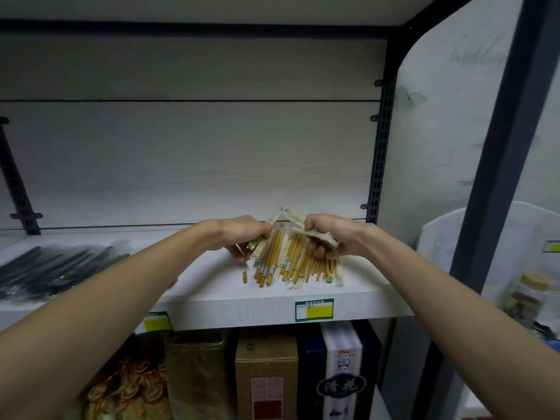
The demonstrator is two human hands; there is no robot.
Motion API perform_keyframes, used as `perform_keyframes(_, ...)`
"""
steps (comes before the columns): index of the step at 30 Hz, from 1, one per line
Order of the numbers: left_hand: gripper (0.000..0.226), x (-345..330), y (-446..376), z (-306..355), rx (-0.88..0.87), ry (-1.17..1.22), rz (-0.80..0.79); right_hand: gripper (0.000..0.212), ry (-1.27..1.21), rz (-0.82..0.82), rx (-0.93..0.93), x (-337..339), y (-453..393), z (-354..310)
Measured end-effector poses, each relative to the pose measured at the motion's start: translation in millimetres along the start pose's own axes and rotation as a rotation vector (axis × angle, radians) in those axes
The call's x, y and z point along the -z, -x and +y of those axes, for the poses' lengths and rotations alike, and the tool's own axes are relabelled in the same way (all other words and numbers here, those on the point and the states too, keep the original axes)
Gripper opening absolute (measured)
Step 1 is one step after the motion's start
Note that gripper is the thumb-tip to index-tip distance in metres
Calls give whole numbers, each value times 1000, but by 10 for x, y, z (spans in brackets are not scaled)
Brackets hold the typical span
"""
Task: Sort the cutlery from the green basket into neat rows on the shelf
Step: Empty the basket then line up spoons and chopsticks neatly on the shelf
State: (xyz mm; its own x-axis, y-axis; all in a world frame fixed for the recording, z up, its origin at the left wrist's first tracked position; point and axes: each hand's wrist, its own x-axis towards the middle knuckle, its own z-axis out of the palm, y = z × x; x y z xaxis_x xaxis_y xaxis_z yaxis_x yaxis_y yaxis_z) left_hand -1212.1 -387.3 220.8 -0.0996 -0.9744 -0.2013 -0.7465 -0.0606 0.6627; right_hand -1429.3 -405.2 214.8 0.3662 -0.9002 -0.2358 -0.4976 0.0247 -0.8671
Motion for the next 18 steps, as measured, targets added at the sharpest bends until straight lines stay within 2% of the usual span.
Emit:
perform_keyframes(3, 25, -117, -46, 152, -61, 65, 34, 27, -27, 143, 54, 119, 119, 111)
perform_keyframes(11, 31, -711, -235, 773, -249, 129, 46, 33, 195, 576, 176, 427, 288, 587)
perform_keyframes(14, 37, -914, -373, 887, -251, 43, 86, 42, 384, 651, 74, 477, 334, 786)
perform_keyframes(18, 39, -1072, -505, 963, -280, -145, 151, 37, 430, 678, 21, 497, 354, 932)
